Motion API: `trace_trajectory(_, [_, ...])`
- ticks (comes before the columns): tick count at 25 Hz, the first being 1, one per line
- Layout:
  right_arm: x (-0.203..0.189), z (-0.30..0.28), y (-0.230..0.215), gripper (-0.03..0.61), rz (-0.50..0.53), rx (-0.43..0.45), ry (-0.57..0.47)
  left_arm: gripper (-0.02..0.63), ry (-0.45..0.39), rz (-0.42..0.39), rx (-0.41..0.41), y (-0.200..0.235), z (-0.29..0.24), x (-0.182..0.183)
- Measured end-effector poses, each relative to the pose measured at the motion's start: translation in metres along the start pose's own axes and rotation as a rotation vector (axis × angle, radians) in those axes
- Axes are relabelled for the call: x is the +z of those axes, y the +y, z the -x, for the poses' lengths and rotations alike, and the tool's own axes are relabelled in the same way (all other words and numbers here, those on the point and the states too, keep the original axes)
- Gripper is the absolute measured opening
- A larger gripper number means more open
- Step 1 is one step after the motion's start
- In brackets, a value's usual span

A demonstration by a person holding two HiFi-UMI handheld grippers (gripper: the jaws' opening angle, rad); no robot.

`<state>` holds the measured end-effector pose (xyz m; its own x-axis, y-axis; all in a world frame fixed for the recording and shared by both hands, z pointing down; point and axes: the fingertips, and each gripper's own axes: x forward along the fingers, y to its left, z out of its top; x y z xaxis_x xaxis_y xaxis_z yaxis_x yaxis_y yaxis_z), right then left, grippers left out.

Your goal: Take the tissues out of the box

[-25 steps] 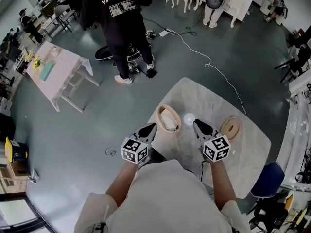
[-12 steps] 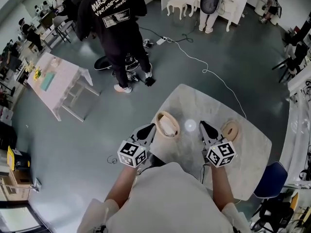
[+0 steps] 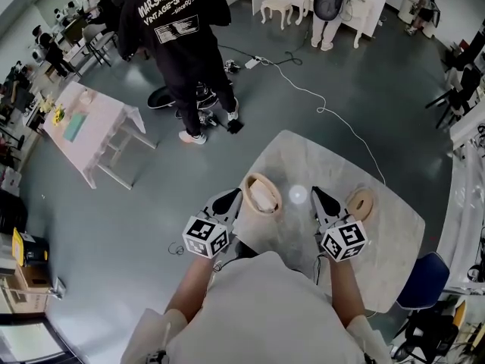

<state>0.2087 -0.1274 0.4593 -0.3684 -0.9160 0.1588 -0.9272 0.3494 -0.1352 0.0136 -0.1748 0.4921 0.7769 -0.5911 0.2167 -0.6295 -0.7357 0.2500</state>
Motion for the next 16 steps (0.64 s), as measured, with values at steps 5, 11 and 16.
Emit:
trace_trajectory(5, [-0.0019, -0.0022, 0.0036, 0.032, 0.006, 0.008, 0.007, 0.008, -0.001, -0.001, -0.005, 0.0009, -0.0014, 0.0005])
trace_trajectory(11, [0.0000, -0.0035, 0.0030, 0.032, 0.013, 0.010, 0.010, 0.008, 0.001, 0.001, 0.000, 0.0026, -0.0004, 0.0021])
trace_trajectory(16, [0.0004, -0.0001, 0.0056, 0.032, 0.020, 0.009, 0.010, 0.008, -0.001, -0.003, 0.002, 0.0016, 0.0043, 0.0020])
